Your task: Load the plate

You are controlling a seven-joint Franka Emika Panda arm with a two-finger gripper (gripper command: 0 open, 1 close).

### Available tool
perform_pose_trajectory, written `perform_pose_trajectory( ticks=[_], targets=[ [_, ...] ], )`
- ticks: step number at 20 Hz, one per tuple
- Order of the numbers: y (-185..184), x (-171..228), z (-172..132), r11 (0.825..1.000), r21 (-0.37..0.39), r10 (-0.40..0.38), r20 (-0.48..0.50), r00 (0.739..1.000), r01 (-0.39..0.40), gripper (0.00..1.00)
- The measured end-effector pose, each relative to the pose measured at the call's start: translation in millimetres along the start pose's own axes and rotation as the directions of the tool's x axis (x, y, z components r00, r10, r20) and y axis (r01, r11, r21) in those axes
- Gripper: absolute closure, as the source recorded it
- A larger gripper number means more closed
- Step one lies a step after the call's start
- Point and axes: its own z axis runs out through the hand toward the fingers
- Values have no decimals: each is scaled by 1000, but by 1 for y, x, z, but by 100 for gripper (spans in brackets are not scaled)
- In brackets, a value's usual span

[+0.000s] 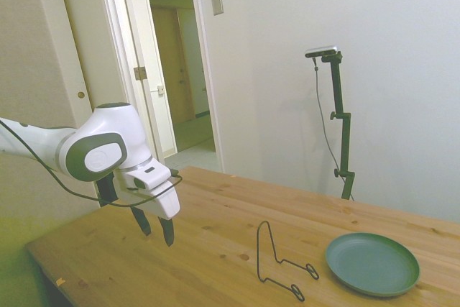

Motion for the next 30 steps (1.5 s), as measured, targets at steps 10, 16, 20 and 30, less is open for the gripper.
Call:
perform_pose_trajectory(
  ticks=[10, 16, 20, 30],
  targets=[
    [18, 34, -38, 997, 53, 60, -44, 997, -58, 0],
    [49, 90, -72, 994, 47, 102, -115, 988, -97, 0],
    [66, 134, -94, 991, 52, 127, -118, 985, -122, 0],
    [104, 229, -114, 981, 57, 193, -113, 975, -188, 0]
  ],
)
